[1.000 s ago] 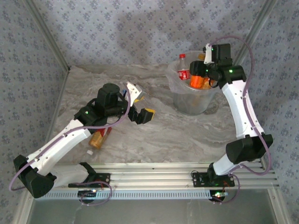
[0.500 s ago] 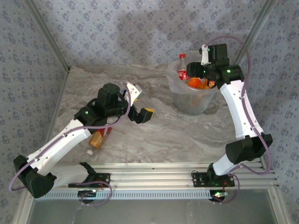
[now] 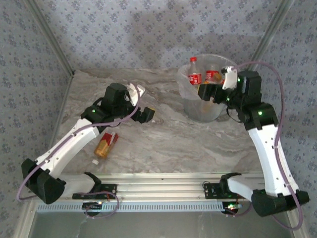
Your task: Put the plastic bottles in the bin
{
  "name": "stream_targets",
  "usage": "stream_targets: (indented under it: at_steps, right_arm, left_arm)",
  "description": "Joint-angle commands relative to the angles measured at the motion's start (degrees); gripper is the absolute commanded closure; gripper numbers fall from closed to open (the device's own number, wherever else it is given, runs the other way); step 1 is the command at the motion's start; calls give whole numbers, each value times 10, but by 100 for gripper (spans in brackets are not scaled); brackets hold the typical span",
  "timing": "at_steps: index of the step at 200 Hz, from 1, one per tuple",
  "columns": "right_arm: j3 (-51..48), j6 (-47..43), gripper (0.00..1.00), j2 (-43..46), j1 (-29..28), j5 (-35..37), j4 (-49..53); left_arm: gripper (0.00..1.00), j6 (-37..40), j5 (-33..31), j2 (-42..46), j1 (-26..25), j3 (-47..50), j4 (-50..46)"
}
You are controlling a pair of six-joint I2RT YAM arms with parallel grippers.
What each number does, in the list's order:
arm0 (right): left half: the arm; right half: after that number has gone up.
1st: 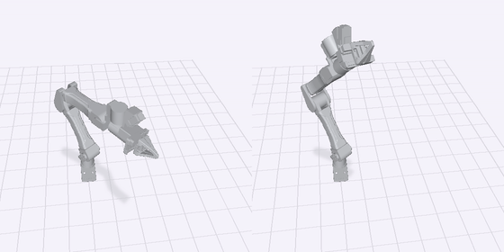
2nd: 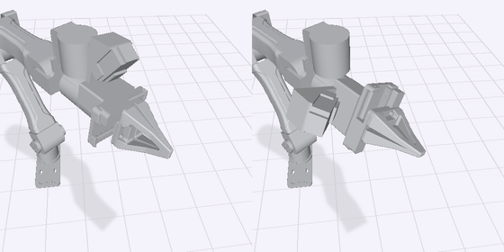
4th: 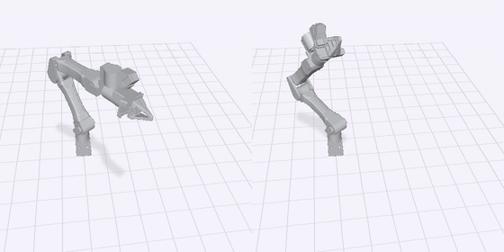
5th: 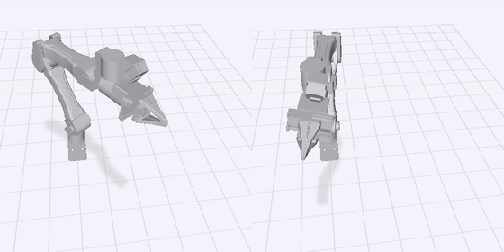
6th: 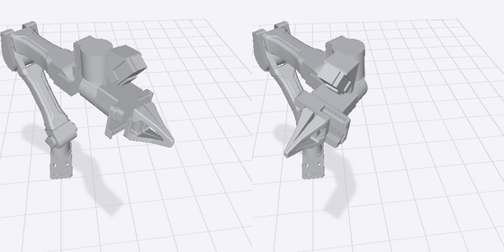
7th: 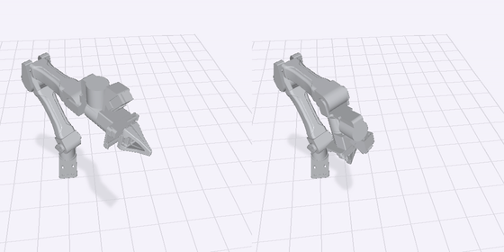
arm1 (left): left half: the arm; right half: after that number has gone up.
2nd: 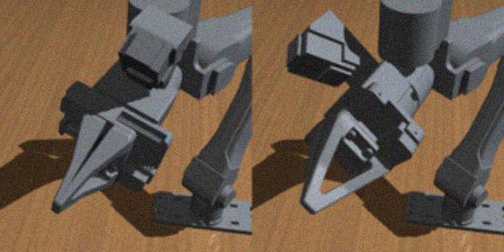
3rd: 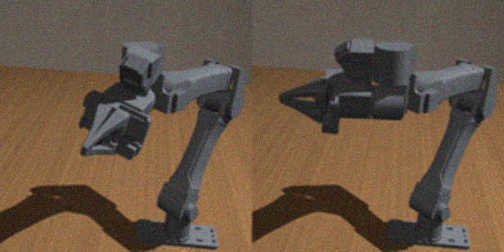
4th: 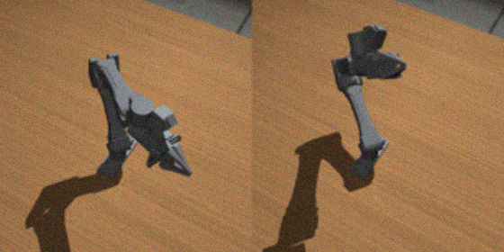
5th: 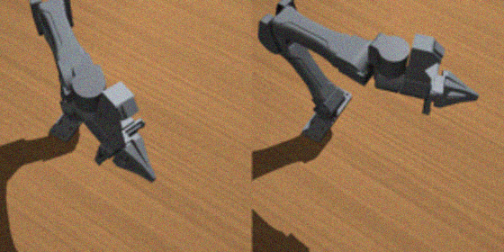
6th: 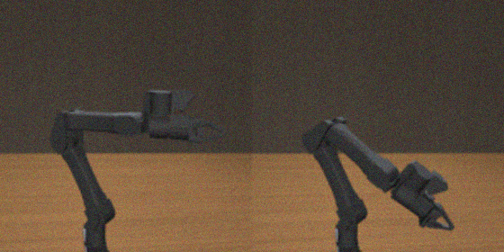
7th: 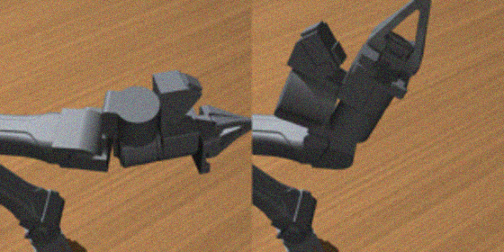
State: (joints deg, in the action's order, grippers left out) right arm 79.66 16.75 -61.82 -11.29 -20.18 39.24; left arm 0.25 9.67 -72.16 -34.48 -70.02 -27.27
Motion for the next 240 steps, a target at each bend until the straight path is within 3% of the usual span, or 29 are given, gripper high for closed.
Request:
stream_targets:
  at_steps: [1,41,126,173,240]
  right_arm:
    - [-57,57,14,37,-5,-113,-68]
    - [-142,83,3,76,-28,-185,-104]
    - [-197,83,0,70,-106,-174,-138]
    - [-202,80,0,71,-112,-168,-136]
    - [-204,79,0,75,-116,-164,-129]
  left_arm:
    - [0,13,-29,-18,23,-31,-34]
    - [1,29,-68,-82,84,-58,-91]
    - [0,45,-101,-235,209,-119,-159]
    - [0,64,-131,-297,238,-137,-166]
    - [0,65,-104,-360,273,-162,-174]
